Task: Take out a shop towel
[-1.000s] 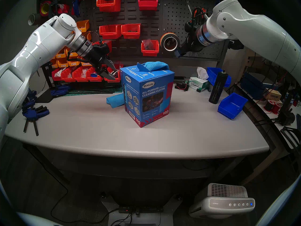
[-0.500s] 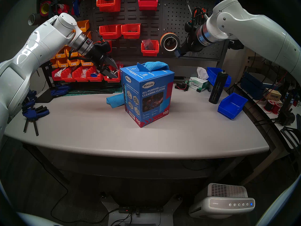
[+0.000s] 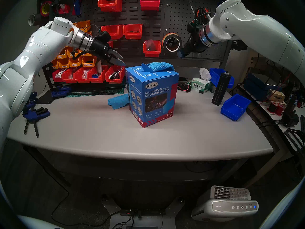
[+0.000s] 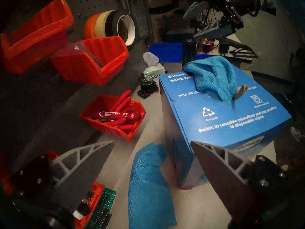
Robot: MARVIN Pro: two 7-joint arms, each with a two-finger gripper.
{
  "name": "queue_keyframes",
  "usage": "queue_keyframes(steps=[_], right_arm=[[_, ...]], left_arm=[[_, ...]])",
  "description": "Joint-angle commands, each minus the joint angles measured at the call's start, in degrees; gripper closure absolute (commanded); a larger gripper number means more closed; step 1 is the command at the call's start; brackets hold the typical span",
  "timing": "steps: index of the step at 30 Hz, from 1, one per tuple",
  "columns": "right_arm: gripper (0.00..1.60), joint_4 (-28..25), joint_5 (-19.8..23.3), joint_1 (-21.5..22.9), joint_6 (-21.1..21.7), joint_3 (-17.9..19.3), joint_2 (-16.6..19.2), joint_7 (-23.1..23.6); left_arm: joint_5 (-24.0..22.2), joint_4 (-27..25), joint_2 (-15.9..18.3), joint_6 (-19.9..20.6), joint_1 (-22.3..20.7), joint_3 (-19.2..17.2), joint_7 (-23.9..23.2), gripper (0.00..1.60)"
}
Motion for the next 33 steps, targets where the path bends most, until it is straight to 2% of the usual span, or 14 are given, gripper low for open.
queue_keyframes(steps=[1, 5, 9, 18, 23, 33], right_arm=[[0.0, -0.03, -0.13, 1.94, -0.6, 1.65, -0.11, -0.39], [0.0, -0.03, -0.13, 1.94, -0.61, 1.64, -0.11, -0.39], [0.0, -0.02, -0.13, 1.94, -0.6, 1.63, -0.11, -0.37], [0.0, -0.04, -0.12, 1.94, -0.62, 1.65, -0.1, -0.41], [0.0, -0.04, -0.12, 1.94, -0.62, 1.65, -0.1, -0.42], [0.0, -0.04, -0.12, 1.94, -0.62, 1.64, -0.1, -0.41]], left_arm=[[-5.33, -0.25, -1.94, 1.19, 0.58, -5.46, 3.02, 0.01], [-8.26, -0.47, -2.28, 1.41, 2.32, -8.64, 5.28, 0.09], [-12.72, -0.57, -3.01, 1.32, 4.49, -13.41, 7.99, 0.08], [-16.62, -3.52, -3.92, 1.57, 8.41, -17.71, 10.8, 0.06], [-17.8, -6.08, -4.03, 1.57, 10.63, -19.21, 11.93, 0.12], [-22.31, -12.21, -5.47, -2.65, 18.15, -24.8, 14.91, 0.19]])
